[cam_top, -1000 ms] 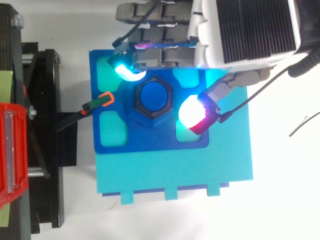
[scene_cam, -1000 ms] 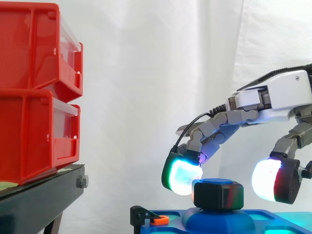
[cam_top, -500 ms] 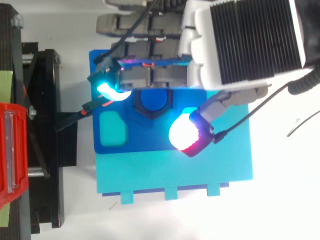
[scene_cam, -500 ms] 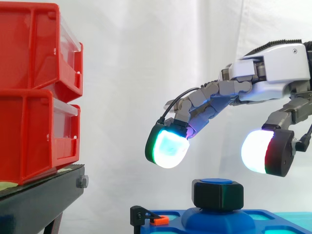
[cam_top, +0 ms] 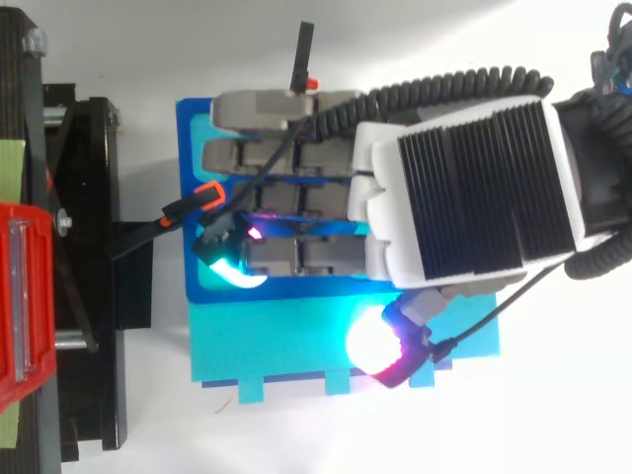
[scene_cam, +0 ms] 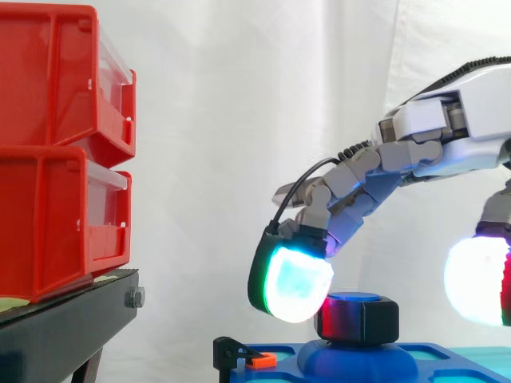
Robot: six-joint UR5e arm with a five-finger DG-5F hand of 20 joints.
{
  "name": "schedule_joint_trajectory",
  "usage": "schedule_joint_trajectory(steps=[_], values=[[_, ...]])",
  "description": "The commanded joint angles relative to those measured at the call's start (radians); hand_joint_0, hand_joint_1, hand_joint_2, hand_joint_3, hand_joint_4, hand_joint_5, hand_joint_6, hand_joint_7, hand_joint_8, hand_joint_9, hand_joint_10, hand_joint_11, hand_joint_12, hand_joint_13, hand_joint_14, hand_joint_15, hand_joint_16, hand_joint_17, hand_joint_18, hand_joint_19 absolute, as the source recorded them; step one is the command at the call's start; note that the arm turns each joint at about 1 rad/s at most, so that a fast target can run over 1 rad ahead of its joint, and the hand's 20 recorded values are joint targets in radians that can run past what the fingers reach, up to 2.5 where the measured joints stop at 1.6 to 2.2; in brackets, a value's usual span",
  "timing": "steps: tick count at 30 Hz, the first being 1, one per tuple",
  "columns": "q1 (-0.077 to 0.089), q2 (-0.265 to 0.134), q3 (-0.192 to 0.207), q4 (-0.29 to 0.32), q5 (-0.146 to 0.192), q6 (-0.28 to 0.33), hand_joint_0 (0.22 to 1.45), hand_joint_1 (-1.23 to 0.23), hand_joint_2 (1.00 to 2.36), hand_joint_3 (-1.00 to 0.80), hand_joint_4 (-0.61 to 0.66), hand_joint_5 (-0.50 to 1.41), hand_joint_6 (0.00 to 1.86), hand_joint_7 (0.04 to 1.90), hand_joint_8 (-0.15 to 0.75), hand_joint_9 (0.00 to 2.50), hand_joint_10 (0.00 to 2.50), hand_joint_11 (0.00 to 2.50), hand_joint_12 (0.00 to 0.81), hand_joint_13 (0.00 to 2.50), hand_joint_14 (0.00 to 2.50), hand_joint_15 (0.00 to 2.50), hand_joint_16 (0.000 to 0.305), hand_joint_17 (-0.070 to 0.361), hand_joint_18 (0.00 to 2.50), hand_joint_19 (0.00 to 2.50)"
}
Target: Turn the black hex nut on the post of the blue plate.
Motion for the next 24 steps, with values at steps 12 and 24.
schedule_joint_trajectory(steps=[12,24], values=[[0.000,0.000,-0.001,-0.029,0.000,0.000,0.45,-0.48,1.00,-0.50,0.25,-0.16,0.50,0.75,0.278,0.54,0.00,0.00,0.351,0.23,0.00,0.00,0.045,0.102,0.00,0.02],[-0.030,0.000,-0.003,-0.032,-0.004,-0.017,0.45,-0.48,1.00,-0.50,0.25,-0.16,0.50,0.75,0.281,0.55,0.00,0.00,0.350,0.23,0.00,0.00,0.045,0.101,0.00,0.02]])
